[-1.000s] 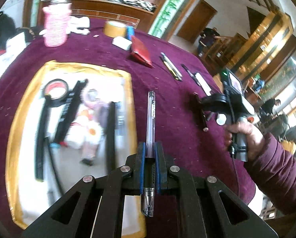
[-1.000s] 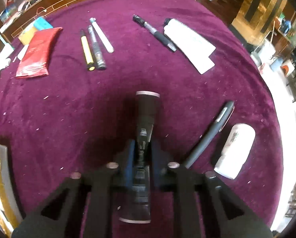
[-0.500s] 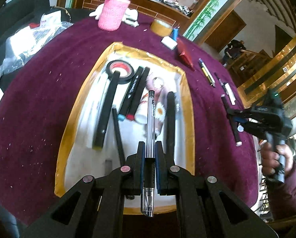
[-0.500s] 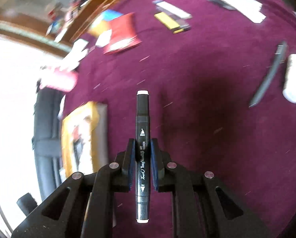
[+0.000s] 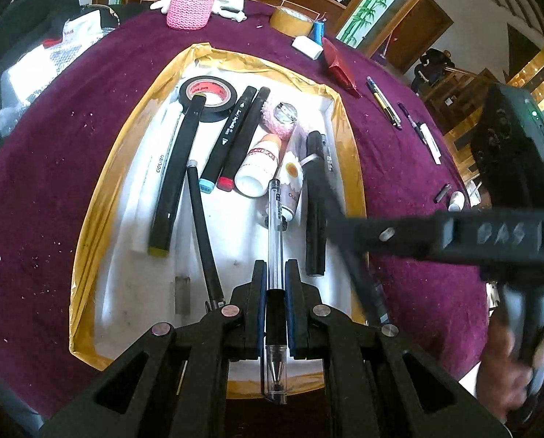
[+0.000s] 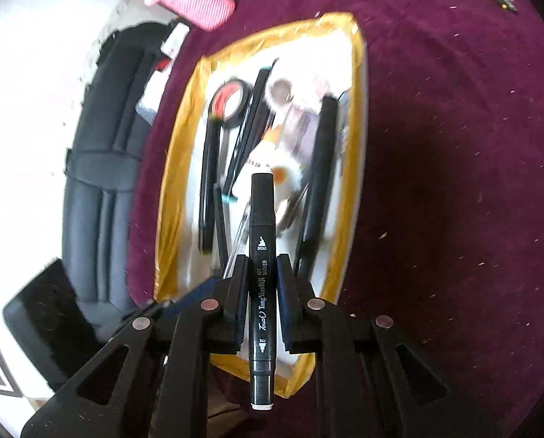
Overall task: Organize objects
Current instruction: 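Release the gel pen with the left tool while the right tool releases the black marker in the tray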
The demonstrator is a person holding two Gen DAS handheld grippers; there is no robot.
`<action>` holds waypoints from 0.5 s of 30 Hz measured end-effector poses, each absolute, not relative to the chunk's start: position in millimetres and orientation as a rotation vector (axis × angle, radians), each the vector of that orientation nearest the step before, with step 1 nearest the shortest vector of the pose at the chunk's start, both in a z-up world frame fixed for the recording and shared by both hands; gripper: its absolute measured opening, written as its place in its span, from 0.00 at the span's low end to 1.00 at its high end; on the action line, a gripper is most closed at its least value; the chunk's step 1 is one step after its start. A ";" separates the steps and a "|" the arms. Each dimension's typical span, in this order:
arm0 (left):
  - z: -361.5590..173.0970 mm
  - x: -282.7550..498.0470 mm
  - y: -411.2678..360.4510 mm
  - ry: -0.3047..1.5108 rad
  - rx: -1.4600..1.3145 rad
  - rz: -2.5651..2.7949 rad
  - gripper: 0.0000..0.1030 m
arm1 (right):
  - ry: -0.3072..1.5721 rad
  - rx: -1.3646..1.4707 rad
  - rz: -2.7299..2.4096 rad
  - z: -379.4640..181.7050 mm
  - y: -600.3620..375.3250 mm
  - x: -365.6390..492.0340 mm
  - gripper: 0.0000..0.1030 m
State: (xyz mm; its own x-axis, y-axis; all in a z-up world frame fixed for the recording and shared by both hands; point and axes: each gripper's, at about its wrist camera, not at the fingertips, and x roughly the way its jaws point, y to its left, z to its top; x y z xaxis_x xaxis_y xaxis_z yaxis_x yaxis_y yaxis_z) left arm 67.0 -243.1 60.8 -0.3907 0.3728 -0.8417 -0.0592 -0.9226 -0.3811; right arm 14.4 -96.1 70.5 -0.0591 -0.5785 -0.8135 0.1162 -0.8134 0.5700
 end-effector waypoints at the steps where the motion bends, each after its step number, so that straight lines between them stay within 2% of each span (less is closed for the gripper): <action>1: 60.5 66.9 -244.4 -0.432 -1.555 2.379 0.07 | -0.472 1.755 -1.930 68.8 -100.7 16.0 0.12; 7: 62.4 66.4 -255.1 -0.491 -1.543 2.376 0.08 | -0.370 1.776 -1.991 62.1 -119.0 19.1 0.12; 9: 64.5 65.7 -260.1 -0.511 -1.528 2.382 0.13 | -0.328 1.773 -2.026 61.7 -122.6 18.0 0.12; 15: 72.6 65.6 -266.0 -0.547 -1.480 2.395 0.36 | -0.306 1.788 -2.051 57.9 -123.7 6.8 0.12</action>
State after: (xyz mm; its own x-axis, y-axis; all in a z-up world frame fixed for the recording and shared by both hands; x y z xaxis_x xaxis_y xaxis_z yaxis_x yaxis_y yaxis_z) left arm 65.6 -266.0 72.6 -0.4403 0.4183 -0.7944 -0.0323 -0.8916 -0.4516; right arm 6.8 -123.7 58.0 -0.1010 -0.4345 -0.8950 0.1540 -0.8956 0.4174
